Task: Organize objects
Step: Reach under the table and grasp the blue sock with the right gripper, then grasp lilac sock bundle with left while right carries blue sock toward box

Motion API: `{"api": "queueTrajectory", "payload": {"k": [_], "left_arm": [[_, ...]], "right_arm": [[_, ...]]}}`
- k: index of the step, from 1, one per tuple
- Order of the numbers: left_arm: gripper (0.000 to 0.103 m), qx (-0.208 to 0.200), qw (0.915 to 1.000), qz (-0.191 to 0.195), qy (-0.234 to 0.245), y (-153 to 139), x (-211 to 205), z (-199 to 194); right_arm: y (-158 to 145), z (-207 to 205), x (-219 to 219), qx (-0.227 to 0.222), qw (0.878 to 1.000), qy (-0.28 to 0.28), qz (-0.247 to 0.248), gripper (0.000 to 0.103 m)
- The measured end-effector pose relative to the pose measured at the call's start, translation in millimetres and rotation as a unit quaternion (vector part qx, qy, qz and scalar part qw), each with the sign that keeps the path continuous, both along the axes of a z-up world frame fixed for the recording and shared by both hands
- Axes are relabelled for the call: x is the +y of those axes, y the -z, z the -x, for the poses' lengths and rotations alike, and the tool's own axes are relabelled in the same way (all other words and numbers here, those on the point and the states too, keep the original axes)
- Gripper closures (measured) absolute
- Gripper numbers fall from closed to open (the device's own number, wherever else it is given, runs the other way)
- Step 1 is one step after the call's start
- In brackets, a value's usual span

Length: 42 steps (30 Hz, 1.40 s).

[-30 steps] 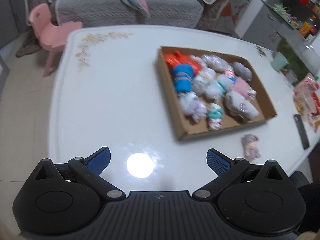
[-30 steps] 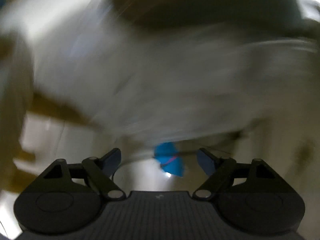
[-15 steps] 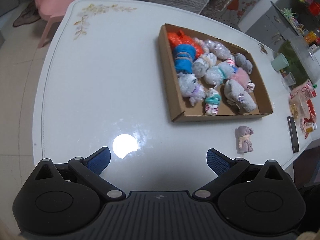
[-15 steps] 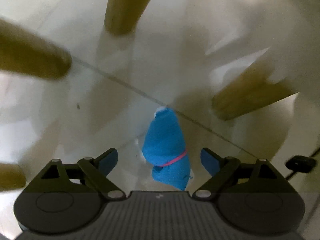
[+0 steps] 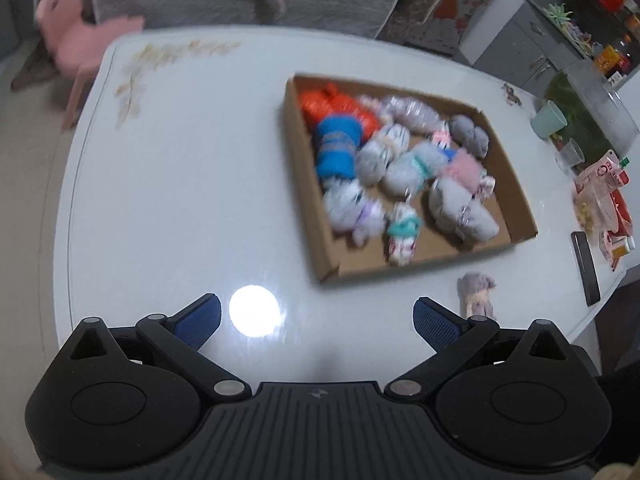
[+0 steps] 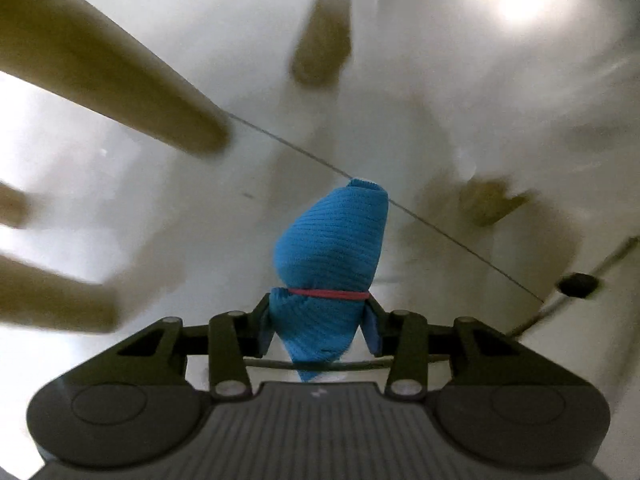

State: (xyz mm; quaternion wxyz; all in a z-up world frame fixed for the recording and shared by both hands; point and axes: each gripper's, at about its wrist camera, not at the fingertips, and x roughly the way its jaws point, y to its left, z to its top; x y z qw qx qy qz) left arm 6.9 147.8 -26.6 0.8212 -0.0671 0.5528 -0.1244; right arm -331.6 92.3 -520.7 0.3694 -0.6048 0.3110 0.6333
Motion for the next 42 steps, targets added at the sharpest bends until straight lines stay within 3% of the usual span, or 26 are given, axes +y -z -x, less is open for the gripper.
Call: {"api": "queueTrajectory", "payload": {"k": [4,8,11,13,16,19,22,24,27,30,32,35,37,42], "left_arm": [[0.0,-0.042,0.9986,-0.027,0.014,-15,-15,-10],[0.0,-0.058,0.9961,-0.046,0.048,-17,-37,-5],[0.0,-0.059,0.991,-0.083,0.087,-10,-58,7],[0.0,-0.051,0.9884,-0.099,0.104,-4,-71,14],[0.0,-0.046,0.9836,-0.11,0.135,5,-96,29],[0.0,-0.045,0.9821,-0.109,0.147,14,-125,43],[0.0,-0.064,0.98,-0.115,0.149,25,-160,53],[0.0,-0.071,0.9819,-0.114,0.134,36,-183,55],[0.0,-0.071,0.9885,-0.102,0.086,56,-210,50],[0.0,-0.069,0.9891,-0.109,0.071,79,-234,43],[0.0,-0.066,0.9892,-0.114,0.063,89,-244,38],[0.0,-0.067,0.9882,-0.128,0.049,98,-251,31],[0.001,-0.061,0.9885,-0.13,0.046,104,-254,28],[0.001,-0.049,0.9899,-0.13,0.028,119,-252,26]], "right_arm": [[-88,-23,-17,0.043,0.997,0.056,-0.028,0.063],[-176,-54,-18,0.075,0.98,0.165,-0.077,0.063],[-250,-76,-32,0.115,0.949,0.259,-0.14,0.063],[-298,-103,-72,0.133,0.925,0.297,-0.196,0.062],[-365,-143,-105,0.148,0.871,0.38,-0.274,0.061],[-407,-169,-142,0.129,0.79,0.499,-0.33,0.061],[-429,-158,-184,0.071,0.708,0.609,-0.35,0.061],[-436,-180,-231,0.044,0.657,0.661,-0.358,0.061],[-431,-199,-273,-0.002,0.612,0.712,-0.343,0.061],[-420,-217,-302,-0.016,0.576,0.753,-0.318,0.06],[-433,-256,-348,-0.012,0.55,0.78,-0.298,0.06],[-413,-280,-353,-0.003,0.528,0.806,-0.267,0.06],[-403,-292,-355,0.008,0.526,0.811,-0.256,0.06],[-388,-302,-354,0.012,0.543,0.805,-0.24,0.058]]}}
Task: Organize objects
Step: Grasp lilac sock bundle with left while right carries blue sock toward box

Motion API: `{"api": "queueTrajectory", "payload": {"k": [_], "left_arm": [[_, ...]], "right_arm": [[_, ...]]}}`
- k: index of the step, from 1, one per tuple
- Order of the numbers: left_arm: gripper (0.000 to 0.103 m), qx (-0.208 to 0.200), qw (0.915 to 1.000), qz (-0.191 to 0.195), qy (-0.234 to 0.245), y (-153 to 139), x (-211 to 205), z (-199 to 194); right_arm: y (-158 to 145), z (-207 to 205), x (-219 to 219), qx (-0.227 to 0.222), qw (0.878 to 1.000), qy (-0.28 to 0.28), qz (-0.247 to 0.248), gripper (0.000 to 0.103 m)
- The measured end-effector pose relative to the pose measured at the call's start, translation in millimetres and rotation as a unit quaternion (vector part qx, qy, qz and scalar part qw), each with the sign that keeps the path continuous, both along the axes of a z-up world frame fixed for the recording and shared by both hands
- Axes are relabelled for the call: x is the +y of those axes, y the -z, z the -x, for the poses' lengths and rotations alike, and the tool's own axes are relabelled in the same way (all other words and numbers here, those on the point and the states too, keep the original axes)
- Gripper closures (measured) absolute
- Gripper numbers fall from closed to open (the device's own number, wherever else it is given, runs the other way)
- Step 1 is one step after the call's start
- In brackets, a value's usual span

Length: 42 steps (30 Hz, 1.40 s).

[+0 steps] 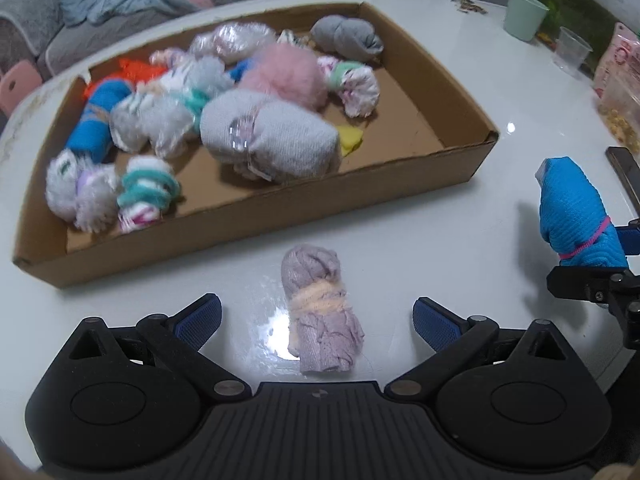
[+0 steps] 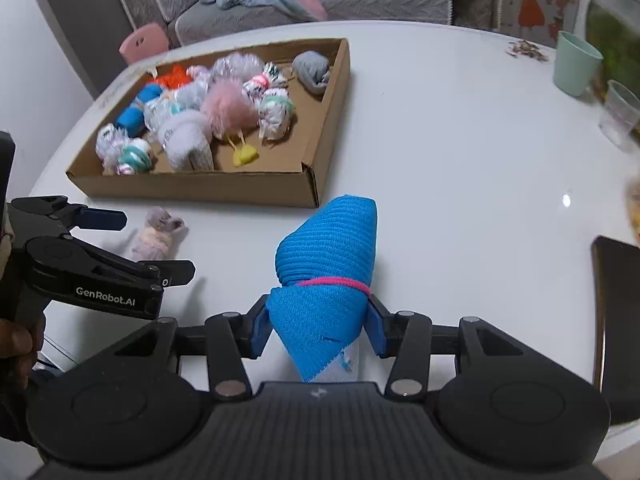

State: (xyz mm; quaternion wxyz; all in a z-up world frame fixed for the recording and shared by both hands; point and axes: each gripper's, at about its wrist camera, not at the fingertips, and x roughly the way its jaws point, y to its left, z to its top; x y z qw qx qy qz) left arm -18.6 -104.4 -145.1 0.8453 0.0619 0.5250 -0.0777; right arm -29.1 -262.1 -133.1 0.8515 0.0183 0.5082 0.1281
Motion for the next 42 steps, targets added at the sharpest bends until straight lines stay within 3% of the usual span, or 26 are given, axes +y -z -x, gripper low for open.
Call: {"api": "queueTrajectory", "payload": {"k": [5,9,19,21,25,27,28,29,35,42], "left_arm": [[0.0,-0.011,0.9999,0.006,-0.001,1,2,-4],[0.0,-0.018,0.9998,0.006,-0.001,2,0,-3],[0.002,-0.027,0.9996,0.007,0.008,2,-5,1],[0.004,-0.027,0.9995,0.008,0.015,1,-8,2],[0.015,-0.031,0.9989,0.012,0.032,-2,-12,4],[0.035,-0.038,0.9984,0.015,0.04,-5,-14,6],[0.06,-0.04,0.9982,0.017,0.043,-8,-14,6],[0.069,-0.038,0.9982,0.019,0.043,-10,-13,5],[0.07,-0.012,0.9985,0.03,0.043,-18,1,9],[0.07,-0.019,0.9981,0.031,0.05,-60,21,12]], "right_arm": [[1,4,0,0.0,1.0,-0.003,0.009,0.054],[0,4,0,-0.009,1.0,-0.009,0.019,0.036],[1,1,-5,-0.026,0.998,-0.018,0.046,0.039],[2,-2,-8,-0.023,0.999,-0.017,0.045,0.046],[6,-6,-11,-0.012,0.999,-0.016,0.05,0.056],[6,-6,-9,-0.016,0.998,-0.02,0.057,0.057],[6,-5,-8,-0.018,0.998,-0.021,0.059,0.058],[6,-4,-7,-0.019,0.998,-0.022,0.06,0.059],[-6,1,-8,-0.027,0.998,-0.024,0.055,0.06],[-26,2,-26,-0.035,0.998,-0.005,0.042,0.06]]}}
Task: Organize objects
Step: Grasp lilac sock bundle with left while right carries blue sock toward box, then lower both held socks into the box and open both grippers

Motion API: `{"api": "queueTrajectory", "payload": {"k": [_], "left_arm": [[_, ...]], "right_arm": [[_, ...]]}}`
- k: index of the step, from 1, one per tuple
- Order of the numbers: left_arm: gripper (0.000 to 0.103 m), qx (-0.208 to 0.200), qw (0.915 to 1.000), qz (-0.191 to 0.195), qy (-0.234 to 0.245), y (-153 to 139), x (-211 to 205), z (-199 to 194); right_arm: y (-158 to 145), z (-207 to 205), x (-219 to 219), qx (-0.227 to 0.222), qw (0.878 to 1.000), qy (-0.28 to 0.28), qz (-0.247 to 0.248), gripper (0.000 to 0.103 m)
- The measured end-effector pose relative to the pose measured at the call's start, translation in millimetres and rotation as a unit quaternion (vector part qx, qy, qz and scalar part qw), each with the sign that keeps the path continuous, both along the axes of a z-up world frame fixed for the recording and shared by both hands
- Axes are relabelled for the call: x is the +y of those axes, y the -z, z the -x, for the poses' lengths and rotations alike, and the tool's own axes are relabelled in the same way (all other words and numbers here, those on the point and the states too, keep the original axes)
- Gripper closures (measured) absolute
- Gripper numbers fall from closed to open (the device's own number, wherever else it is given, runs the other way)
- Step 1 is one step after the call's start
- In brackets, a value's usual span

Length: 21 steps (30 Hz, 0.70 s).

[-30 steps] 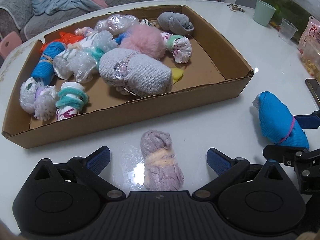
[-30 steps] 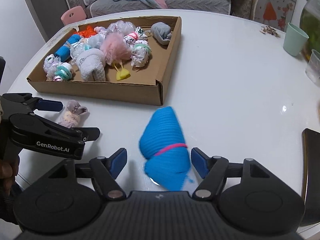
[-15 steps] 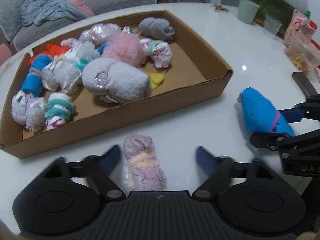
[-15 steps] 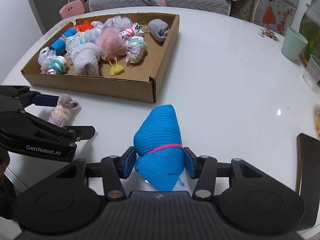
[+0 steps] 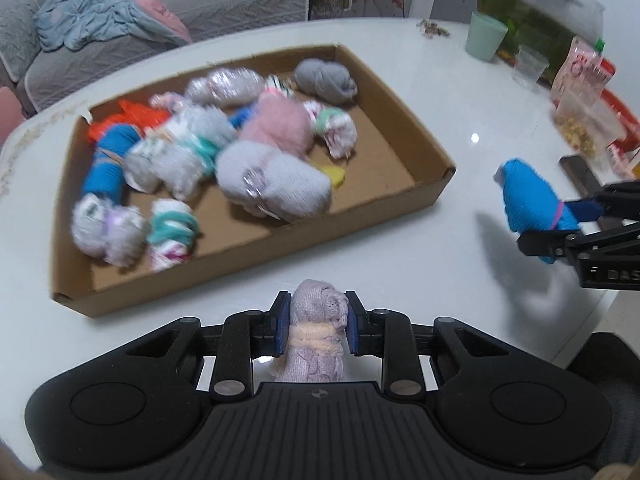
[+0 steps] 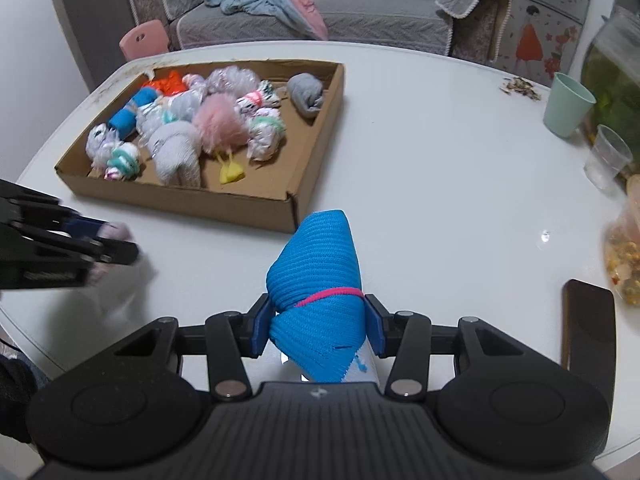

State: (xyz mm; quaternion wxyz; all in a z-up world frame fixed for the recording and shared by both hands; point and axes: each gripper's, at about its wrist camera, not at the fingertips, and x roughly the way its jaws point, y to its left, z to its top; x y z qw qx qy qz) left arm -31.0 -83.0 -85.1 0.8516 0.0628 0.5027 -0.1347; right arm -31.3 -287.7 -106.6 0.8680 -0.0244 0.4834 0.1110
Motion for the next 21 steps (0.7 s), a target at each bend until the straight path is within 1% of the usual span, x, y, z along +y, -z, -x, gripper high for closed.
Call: {"api": "queueTrajectory", "payload": {"k": [2,4,8,13,15,17,21], "left_arm": [[0.07,-0.006,0.9999,-0.006,0.007,-17,4,-1],[0.07,-0.011,0.9997,-0.006,0.02,-31,7,-4],[0.07,-0.027,0.9989,-0.018,0.034,-56,17,-8],[0.07,-0.041,0.9985,-0.005,0.035,-79,27,-20],[0.07,-0.045,0.9985,0.009,0.028,-83,24,-30],[0.07,-0.041,0.9983,0.034,0.024,-82,16,-43],[0.07,-0.041,0.9964,0.069,0.028,-68,-10,-70]], "right_arm": [[-3,-1,-5,0.002,1.0,0.009,-0.013,0.06],[-9,-3,-7,0.001,1.0,0.01,-0.013,0.06],[-24,-9,-14,-0.011,1.0,0.011,-0.016,0.06],[-48,-18,-16,-0.035,0.999,0.01,-0.023,0.06],[-56,-24,-14,-0.041,0.999,0.005,-0.028,0.06],[-61,-29,-10,-0.047,0.998,0.002,-0.031,0.06],[-64,-45,1,-0.045,0.998,-0.018,-0.031,0.059]]}}
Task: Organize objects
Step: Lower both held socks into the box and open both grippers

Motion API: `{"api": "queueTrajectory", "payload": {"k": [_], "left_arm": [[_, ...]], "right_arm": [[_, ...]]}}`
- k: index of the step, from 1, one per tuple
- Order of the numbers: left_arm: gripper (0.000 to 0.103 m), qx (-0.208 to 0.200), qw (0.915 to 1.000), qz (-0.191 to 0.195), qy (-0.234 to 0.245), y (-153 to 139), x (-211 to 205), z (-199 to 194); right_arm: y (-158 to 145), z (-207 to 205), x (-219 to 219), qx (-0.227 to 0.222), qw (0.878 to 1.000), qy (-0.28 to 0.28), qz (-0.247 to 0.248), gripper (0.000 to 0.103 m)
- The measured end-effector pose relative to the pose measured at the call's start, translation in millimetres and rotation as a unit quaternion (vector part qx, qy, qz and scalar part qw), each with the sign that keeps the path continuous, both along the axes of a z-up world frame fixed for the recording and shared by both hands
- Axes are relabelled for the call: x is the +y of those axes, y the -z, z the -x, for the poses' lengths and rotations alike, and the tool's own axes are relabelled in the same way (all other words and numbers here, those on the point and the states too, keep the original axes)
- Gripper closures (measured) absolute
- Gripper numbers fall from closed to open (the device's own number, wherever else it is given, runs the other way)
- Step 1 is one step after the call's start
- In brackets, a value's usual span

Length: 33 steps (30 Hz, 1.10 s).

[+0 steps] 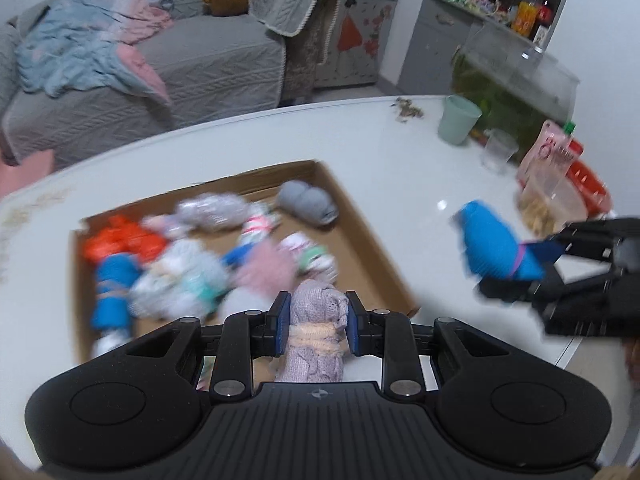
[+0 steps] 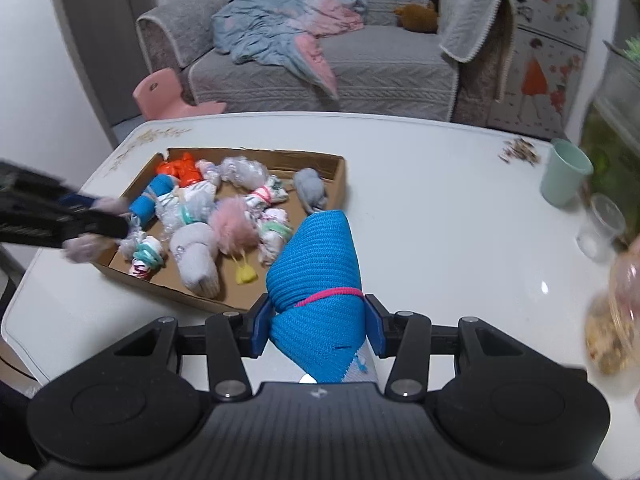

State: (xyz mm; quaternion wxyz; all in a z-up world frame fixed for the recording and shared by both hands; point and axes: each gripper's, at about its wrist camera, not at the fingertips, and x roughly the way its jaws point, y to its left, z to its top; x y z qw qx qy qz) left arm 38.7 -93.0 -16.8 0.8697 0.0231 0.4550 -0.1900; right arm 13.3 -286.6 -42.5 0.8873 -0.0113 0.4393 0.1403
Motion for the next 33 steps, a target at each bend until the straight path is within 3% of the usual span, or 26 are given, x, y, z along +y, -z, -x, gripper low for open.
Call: {"api": "queueTrajectory", "payload": {"k": [9,14,21,33], "left_arm": [[0.069,0.048,0.9967,0.065,0.003,65,-23,-37],[0.069,0.066,0.997,0.041,0.0,90,-9,-43],[0.069,0.049,0.9985,-0.026,0.001,94,14,-55],[0.067,0.036,0.9974,-0.058,0.023,107,-3,-66]], "right_arm": [[14,-35,6,0.026,0.999,-0.034,-0.015,0.059],[23,-49,10,0.037,0.998,-0.041,-0.016,0.059],[37,-64,34,0.051,0.996,-0.076,-0.021,0.059],[73,-94,69,0.102,0.98,-0.172,0.018,0.059]]}}
